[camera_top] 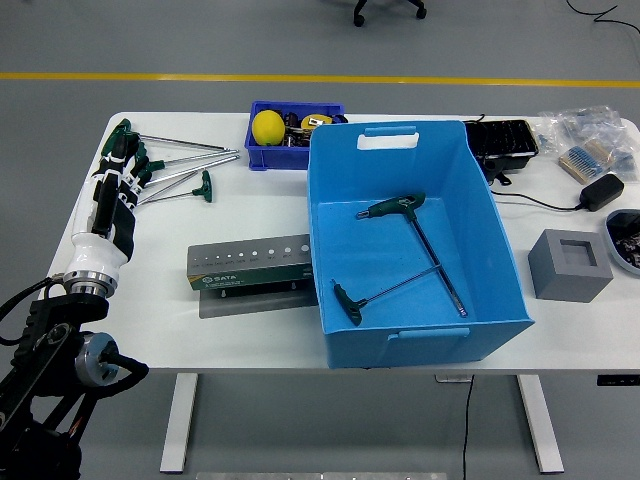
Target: Lift tool from toolbox,place it in box,lift tool from toolbox,place it in box
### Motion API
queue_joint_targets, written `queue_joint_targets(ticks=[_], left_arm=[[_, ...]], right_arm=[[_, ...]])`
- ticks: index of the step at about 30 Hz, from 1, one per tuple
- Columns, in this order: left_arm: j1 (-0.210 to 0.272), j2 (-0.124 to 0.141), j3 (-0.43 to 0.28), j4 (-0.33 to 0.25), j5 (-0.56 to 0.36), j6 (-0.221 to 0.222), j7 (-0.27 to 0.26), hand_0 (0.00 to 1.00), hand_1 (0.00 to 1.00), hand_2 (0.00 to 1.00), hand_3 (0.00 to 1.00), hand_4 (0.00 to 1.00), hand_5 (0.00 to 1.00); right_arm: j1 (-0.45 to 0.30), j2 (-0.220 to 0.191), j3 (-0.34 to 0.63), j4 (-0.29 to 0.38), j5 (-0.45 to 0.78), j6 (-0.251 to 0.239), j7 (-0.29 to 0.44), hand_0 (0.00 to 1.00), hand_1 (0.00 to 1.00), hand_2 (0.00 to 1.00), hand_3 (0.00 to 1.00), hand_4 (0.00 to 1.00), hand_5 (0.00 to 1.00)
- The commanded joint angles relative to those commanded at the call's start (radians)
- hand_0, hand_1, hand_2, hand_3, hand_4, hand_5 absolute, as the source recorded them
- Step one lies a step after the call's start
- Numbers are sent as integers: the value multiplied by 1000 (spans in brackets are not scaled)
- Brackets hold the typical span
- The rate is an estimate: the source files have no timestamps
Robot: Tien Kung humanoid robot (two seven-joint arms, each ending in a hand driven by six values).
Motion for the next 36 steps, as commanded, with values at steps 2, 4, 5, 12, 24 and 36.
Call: queue_joint_targets(ticks=[2,4,5,12,24,36], left_arm=[[6,3,-3,2,-3,-3,-2,919,926,971,813,998,787],[13,7,-3,4,-6,-1,-1,917,924,973,819,998,797],[16,10,-3,6,-5,2,1,917,924,973,819,998,797],[15,5,3,14,7,-1,7,914,922,974,822,994,803],[20,7,-3,19,47,-12,24,910,913,963,824,998,826],[18,10,-30,12,85,-65,72,897,880,945,826,998,844]], right_arm=[[-1,0,0,0,5,0,2,718,678,772,734,927,872],[-1,0,2,0,6,0,2,719,678,770,731,927,873],[-2,0,3,0,4,1,1,719,678,770,731,927,873],[0,1,10,0,-13,1,-3,719,678,769,732,925,878],[0,0,11,0,-14,2,-3,719,674,767,729,920,877],[-4,-1,14,0,-21,2,-5,719,673,764,726,915,875]])
